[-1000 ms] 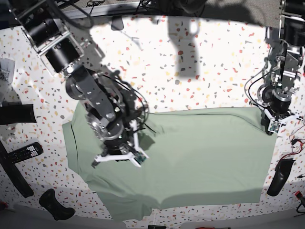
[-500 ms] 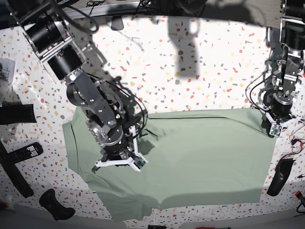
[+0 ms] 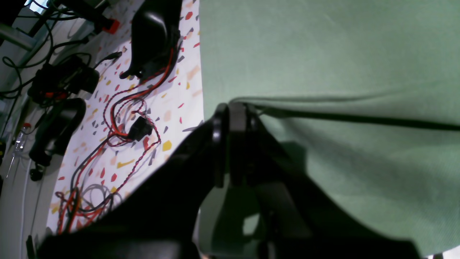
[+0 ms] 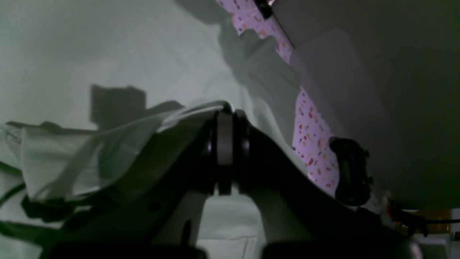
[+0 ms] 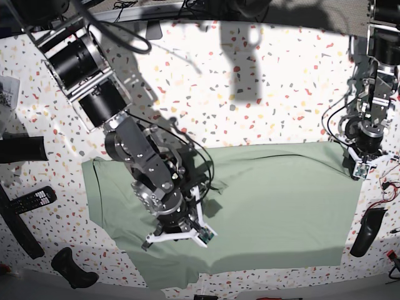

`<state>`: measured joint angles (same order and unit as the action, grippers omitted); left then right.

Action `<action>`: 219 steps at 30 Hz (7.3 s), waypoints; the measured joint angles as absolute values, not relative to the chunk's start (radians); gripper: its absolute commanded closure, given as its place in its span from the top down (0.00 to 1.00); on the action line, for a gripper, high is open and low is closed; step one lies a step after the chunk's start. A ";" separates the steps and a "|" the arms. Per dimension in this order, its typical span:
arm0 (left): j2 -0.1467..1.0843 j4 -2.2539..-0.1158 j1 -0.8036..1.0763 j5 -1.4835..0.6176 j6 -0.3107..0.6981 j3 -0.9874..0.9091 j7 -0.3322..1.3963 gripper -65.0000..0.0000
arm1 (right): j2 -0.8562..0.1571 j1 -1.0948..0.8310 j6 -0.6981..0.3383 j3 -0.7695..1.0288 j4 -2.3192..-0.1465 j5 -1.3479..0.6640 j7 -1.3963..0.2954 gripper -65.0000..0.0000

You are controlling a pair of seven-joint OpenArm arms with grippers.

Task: Fold the T-shirt properly
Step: 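Pull the grasped shoulder with the right gripper across the shirt body, then grasp the shirt's collar-side edge with both grippers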

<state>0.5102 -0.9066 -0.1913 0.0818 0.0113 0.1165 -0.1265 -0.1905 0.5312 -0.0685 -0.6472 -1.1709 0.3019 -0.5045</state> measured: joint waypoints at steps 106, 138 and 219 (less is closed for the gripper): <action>0.567 -0.870 -0.471 0.054 0.202 0.115 0.196 0.24 | -0.260 0.526 -0.110 -0.463 -1.183 0.284 -0.508 0.45; 0.686 -1.395 -0.033 0.532 0.292 0.407 0.296 0.31 | -0.776 0.142 -0.082 -0.744 -1.781 0.343 -0.810 0.45; 0.623 -0.965 -0.254 0.585 0.353 0.445 0.086 0.00 | -0.527 0.374 -0.289 -0.744 -1.328 0.315 -0.677 0.00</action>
